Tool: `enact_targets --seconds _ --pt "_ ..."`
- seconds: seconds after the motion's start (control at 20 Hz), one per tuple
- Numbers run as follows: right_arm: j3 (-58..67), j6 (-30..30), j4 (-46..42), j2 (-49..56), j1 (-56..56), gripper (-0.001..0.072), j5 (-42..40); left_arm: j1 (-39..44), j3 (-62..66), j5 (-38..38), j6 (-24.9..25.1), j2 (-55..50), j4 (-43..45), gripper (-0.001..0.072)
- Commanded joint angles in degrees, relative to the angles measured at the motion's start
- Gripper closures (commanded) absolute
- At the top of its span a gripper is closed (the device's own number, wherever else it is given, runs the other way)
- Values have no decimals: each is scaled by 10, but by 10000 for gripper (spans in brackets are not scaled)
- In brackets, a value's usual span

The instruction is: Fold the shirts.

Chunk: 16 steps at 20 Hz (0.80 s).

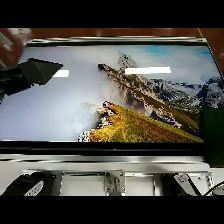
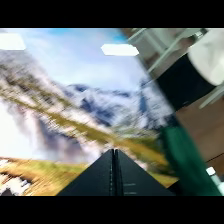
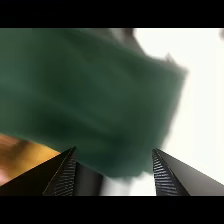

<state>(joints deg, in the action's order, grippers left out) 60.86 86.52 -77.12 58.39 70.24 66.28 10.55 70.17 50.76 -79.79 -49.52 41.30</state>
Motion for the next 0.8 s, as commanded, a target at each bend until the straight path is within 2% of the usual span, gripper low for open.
enact_targets --seconds 0.0,0.05,0.15,0.2,0.25,0.3,0.35,0.4,0.5,0.75 --pt "68 -140 229 -33 -89 122 -89 12 0 68 -68 -68 175 678" --pt "73 -145 247 -33 -150 123 -89 33 0 106 -99 -99 280 678" --pt "72 -140 198 -25 -312 123 -64 90 7 193 -164 -159 480 678" --pt "69 -128 141 -11 -405 123 -36 116 18 239 -165 -194 539 676" --pt "63 -100 70 9 -490 122 -13 132 29 254 -159 -222 552 603" --pt "57 -42 -9 35 -563 120 12 142 39 252 -155 -246 542 247" --pt "56 13 -50 60 -609 120 43 146 48 249 -155 -265 526 -5" --pt "56 34 -56 86 -641 120 63 147 51 245 -155 -275 508 5" --pt "56 35 -35 118 -675 121 84 147 51 236 -154 -277 491 13" --pt "56 35 -13 127 -723 121 83 148 50 249 -155 -276 491 12"
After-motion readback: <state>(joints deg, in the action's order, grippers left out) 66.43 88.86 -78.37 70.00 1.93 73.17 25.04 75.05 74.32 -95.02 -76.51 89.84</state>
